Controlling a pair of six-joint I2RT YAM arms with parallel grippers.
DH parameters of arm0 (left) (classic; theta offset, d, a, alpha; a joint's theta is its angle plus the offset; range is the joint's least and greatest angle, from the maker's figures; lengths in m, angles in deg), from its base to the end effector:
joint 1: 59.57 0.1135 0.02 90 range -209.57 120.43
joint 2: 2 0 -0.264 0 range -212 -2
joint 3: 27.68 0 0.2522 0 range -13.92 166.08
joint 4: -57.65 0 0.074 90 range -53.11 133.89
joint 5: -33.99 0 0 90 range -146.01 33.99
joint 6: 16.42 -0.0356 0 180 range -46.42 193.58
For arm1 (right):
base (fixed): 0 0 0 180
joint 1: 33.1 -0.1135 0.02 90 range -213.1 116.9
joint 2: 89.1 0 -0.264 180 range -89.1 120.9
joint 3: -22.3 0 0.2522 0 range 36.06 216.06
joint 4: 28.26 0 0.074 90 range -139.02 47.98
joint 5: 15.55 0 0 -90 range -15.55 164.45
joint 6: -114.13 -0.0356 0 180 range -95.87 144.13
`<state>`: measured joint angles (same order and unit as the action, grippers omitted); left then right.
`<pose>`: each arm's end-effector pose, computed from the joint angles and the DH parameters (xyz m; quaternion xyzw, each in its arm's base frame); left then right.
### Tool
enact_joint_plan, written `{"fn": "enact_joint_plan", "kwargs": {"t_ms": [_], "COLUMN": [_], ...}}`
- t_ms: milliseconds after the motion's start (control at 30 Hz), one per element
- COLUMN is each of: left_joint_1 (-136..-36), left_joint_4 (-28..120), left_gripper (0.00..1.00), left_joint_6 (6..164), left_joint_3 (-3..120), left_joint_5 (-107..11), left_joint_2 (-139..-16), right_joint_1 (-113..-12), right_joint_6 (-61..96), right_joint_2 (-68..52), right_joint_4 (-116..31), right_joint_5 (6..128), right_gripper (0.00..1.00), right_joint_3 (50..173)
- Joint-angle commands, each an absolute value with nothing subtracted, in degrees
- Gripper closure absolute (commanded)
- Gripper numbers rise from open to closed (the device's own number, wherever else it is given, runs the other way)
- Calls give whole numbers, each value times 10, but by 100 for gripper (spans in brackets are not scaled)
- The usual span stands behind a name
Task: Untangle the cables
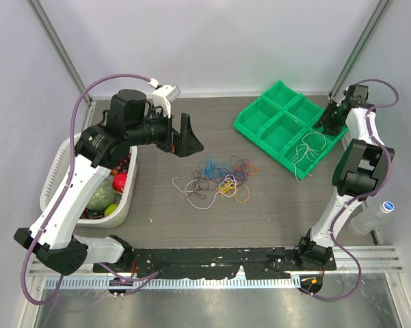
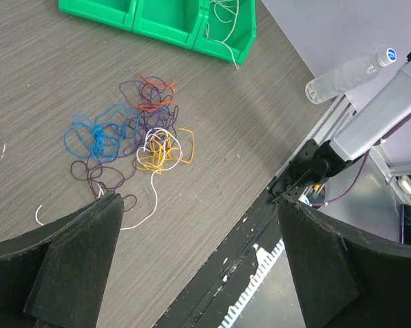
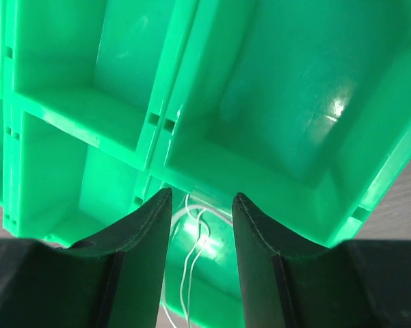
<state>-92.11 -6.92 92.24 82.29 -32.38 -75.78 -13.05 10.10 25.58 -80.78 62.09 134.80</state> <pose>0.1977 -0.1431 0.4652 0.2057 0.8218 -0.3752 0.3761 0.4207 -0.1454 0.2550 0.2464 0.9154 0.0866 0.3064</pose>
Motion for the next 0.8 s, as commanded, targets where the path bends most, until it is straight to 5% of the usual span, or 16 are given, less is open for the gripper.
{"fn": "enact_joint_plan", "kwargs": {"t_ms": [0,400,767], "left_joint_1": [-924,-931,-933], "left_joint_4": [-55,-51,-54], "left_gripper": [0,0,0], "left_joint_6": [912,909,912], "left_joint_3": [829,826,828], "left_joint_5": [-306,-308,-306], "left_joint_2": [-751,-752,-751], "right_joint_1": [-128,-130,-174], "right_joint_6": [119,95,31], "right_joint_2": [211,147,165], "right_joint_4": [-784,-767,-709], "right_joint_5": [609,621,668], "right_gripper": [54,70,72], "right_joint_3": [1322,1247,1156]}}
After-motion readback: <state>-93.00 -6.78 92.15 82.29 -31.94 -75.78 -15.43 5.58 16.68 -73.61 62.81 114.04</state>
